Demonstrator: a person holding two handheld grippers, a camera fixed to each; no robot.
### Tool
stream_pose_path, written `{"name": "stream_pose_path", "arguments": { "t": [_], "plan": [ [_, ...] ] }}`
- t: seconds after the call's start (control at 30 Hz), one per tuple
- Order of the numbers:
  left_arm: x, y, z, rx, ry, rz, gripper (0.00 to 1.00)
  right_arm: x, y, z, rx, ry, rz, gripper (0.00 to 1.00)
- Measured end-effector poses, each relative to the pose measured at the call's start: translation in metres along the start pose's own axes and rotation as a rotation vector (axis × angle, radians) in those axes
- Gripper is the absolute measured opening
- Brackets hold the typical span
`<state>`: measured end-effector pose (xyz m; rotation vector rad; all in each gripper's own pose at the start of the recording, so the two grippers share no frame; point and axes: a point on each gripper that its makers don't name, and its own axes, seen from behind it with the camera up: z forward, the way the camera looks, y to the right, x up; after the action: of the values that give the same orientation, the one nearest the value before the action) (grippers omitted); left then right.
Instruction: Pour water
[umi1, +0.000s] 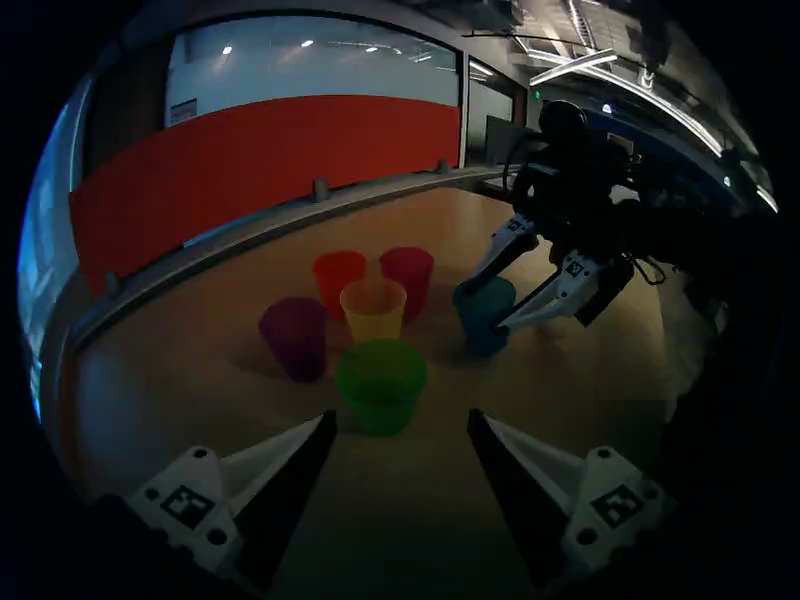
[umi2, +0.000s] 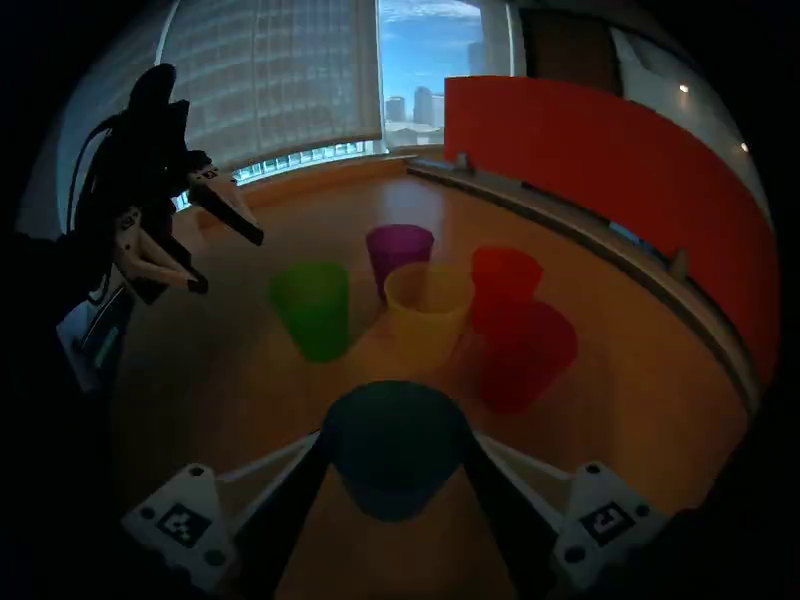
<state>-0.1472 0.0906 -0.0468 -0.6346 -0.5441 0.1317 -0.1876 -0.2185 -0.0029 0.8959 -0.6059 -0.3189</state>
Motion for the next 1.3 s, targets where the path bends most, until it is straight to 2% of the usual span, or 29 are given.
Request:
{"name": "stream_pose_path", "arguments": {
  "t": [0.37,0.43,0.7,1.07,1.3],
  "plan": [
    [0.004,0.005,0.003,-0.014,0.02,-0.028,0.98,-0.016,-0.003,-0.009,-0.005,-0.018,0.022,0.96],
    [0.005,0.004,0.003,-0.011,0.02,-0.031,0.98,-0.017,-0.004,-0.011,-0.003,-0.019,0.026,0.99],
    [0.011,0.002,-0.002,0.002,0.043,-0.05,0.98,-0.019,-0.003,-0.022,-0.023,-0.009,0.042,1.0],
    [0.016,-0.005,-0.017,0.058,0.1,-0.069,0.98,-0.032,-0.003,-0.057,-0.081,0.021,0.053,1.0],
    [0.025,-0.016,-0.03,0.133,0.189,-0.086,0.98,-0.037,-0.001,-0.087,-0.162,0.077,0.061,1.0]
  ]
}}
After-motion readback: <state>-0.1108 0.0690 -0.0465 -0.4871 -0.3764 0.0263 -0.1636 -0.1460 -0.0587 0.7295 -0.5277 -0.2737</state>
